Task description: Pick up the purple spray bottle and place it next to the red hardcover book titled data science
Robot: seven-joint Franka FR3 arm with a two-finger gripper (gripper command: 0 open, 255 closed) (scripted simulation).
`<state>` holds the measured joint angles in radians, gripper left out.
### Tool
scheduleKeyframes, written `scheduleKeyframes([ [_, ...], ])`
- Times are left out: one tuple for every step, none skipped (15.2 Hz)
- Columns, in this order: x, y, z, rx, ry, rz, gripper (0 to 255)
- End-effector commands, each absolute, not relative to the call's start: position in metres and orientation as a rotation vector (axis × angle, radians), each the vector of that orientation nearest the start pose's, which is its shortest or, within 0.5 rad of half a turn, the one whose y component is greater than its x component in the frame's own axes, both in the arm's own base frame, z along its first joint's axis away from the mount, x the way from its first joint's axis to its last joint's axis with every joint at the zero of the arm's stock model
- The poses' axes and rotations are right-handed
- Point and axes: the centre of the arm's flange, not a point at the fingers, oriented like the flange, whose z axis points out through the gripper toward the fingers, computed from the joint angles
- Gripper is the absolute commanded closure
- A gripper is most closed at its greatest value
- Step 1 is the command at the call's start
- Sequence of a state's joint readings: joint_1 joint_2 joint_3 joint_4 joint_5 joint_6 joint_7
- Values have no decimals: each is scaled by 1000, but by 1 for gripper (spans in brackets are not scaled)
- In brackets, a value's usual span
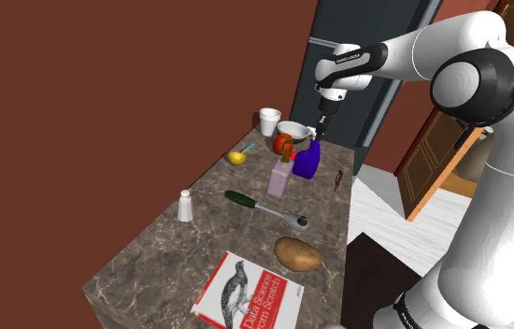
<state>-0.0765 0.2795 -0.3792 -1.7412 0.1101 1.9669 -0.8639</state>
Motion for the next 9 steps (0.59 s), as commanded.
scheduleKeyframes([
  [575,-255,421,-3068,-583,42,255],
  [575,-255,421,-3068,-583,42,255],
  [575,-255,421,-3068,-583,42,255],
  [575,-255,421,-3068,-583,42,255],
  [575,-255,421,-3068,-583,42,255],
  [575,-255,421,-3068,-583,42,255],
  [575,-255,421,-3068,-583,42,255],
  [575,-255,421,-3068,-583,42,255],
  [575,-255,426,-3068,-583,42,255],
])
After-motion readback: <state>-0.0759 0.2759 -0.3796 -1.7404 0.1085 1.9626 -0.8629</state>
